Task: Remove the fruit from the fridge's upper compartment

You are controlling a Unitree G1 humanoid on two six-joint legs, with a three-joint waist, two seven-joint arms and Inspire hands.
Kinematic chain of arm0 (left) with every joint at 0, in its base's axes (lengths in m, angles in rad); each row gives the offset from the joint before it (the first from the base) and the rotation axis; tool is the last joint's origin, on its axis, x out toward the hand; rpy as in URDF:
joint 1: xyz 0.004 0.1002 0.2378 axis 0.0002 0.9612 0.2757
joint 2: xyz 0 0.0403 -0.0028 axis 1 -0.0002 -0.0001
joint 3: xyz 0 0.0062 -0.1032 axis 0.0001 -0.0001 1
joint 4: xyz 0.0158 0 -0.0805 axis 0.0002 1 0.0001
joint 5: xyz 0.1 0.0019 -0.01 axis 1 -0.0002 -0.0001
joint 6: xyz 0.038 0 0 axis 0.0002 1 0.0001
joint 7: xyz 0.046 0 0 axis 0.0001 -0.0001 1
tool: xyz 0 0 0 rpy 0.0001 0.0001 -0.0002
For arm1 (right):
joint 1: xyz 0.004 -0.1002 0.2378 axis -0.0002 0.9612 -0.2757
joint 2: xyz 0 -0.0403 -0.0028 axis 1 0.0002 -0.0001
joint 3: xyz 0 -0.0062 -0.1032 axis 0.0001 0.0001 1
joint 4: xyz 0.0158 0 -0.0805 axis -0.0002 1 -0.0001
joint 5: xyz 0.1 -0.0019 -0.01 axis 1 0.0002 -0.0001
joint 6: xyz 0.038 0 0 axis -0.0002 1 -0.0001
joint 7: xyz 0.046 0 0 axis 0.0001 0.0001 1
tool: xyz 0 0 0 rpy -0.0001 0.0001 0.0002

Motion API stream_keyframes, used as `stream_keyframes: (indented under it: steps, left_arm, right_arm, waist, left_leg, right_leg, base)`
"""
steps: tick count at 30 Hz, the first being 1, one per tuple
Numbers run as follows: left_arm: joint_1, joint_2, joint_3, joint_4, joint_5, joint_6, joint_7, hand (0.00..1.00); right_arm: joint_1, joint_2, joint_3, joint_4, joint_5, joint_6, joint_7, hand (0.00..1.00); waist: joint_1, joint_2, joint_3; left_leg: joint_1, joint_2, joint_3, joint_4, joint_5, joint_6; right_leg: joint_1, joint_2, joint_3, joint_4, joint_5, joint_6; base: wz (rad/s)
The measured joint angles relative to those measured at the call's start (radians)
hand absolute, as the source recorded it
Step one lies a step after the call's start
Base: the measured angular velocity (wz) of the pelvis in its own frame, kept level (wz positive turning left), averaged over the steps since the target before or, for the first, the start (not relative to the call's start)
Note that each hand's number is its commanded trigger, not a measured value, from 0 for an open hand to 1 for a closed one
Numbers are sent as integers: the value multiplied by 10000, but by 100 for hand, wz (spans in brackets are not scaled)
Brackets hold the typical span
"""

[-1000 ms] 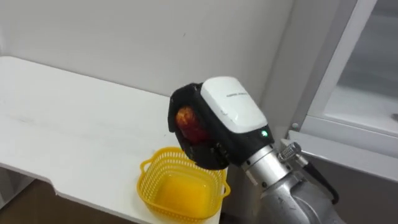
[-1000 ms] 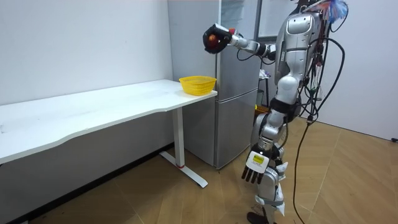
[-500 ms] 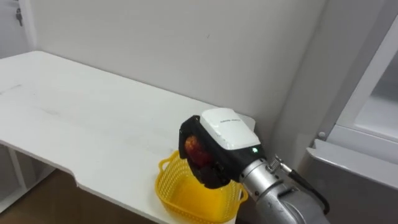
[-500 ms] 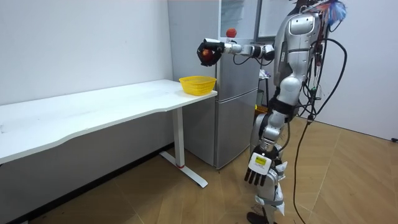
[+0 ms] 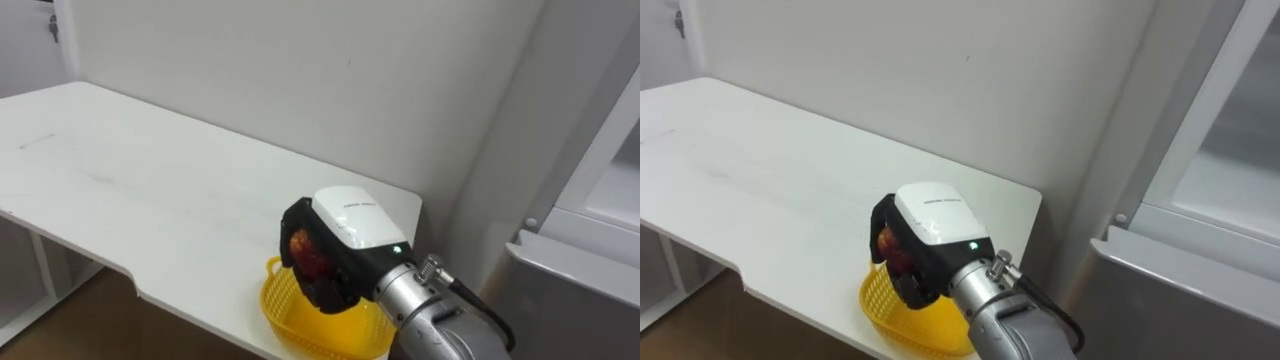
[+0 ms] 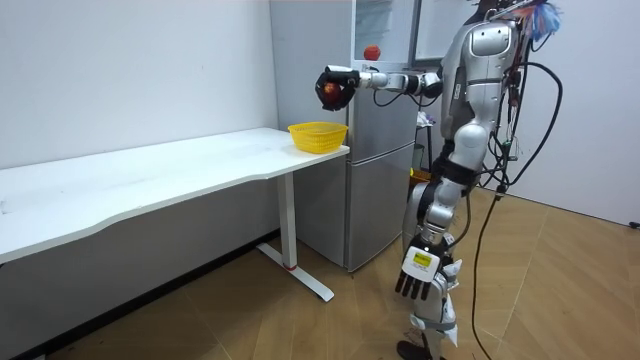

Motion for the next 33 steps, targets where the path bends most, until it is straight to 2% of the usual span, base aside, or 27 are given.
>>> stream_keyframes:
  steps: [2, 9, 10, 11, 12, 13, 14, 17, 24, 33]
  left_arm:
    - [0, -1, -8, 0, 0, -7, 4, 0]
    - [-8, -46, -23, 0, -1, -20, 35, 0]
    - [-7, -47, -25, 0, -1, -20, 35, 0]
    - [-8, -46, -32, 0, 0, -20, 37, 0]
    - [-9, -46, -41, -1, 1, -21, 39, 0]
    - [-12, -45, -61, -6, 1, -21, 43, 0]
    - [-13, -45, -62, -5, 0, -23, 46, 0]
    - [-2, -45, -66, -5, 1, -27, 49, 0]
    - [22, -84, -71, 0, 4, -20, 40, 0]
    - [55, -191, -59, 0, 215, -11, 46, 0]
  right_arm:
    - [4, 1, -1, 415, 22, -103, -8, 100]
    - [6, 1, -2, 758, 18, -109, 63, 100]
    - [6, 1, -3, 757, 18, -110, 64, 96]
    - [6, 1, -2, 757, 19, -110, 64, 63]
    - [6, 1, -2, 758, 19, -111, 64, 38]
    - [6, 2, -2, 757, 19, -114, 64, 7]
    - [6, 1, -2, 758, 21, -117, 64, 0]
    - [6, 0, -2, 758, 24, -117, 64, 0]
    - [7, 0, -4, 758, 12, -129, 82, 0]
    - [79, -16, -9, 758, 4, -128, 84, 0]
  waist:
    - [-6, 6, 5]
    - [-37, 69, 48]
    - [-36, 69, 48]
    - [-35, 70, 49]
    - [-34, 71, 49]
    - [-32, 71, 49]
    - [-33, 72, 50]
    - [-30, 86, 59]
    - [-26, 228, 152]
    - [-35, 288, 113]
  left_leg:
    - [14, 0, 0, 11, 0, 0]
    - [4, -2, 1, -6, -1, 1]
    - [4, -2, 1, -4, -1, 1]
    - [6, -2, 1, 3, -1, 1]
    - [6, -3, 1, 5, -1, 1]
    - [7, -4, 2, 7, -1, 1]
    - [9, -4, 2, 7, -1, 1]
    - [18, -7, 7, 9, -1, 2]
    - [-4, -12, 13, 2, -1, 2]
    - [1, -12, 25, 30, 0, 2]
  right_leg:
    - [22, -4, 15, 0, 0, 0]
    - [15, -7, 27, 1, -1, 1]
    - [15, -7, 27, 1, -1, 1]
    - [15, -7, 31, 1, -1, 1]
    - [15, -8, 38, 0, -1, 1]
    - [15, -8, 42, 0, -1, 1]
    - [15, -7, 53, 0, -1, 1]
    - [15, -2, 142, -2, -1, 1]
    - [-11, 12, 276, -1, -1, 1]
    - [-8, 13, 311, -2, -1, 1]
  base:
    - [0]
    - [0]
    - [0]
    - [0]
    - [0]
    - [0]
    - [0]
    - [0]
    - [0]
    - [0]
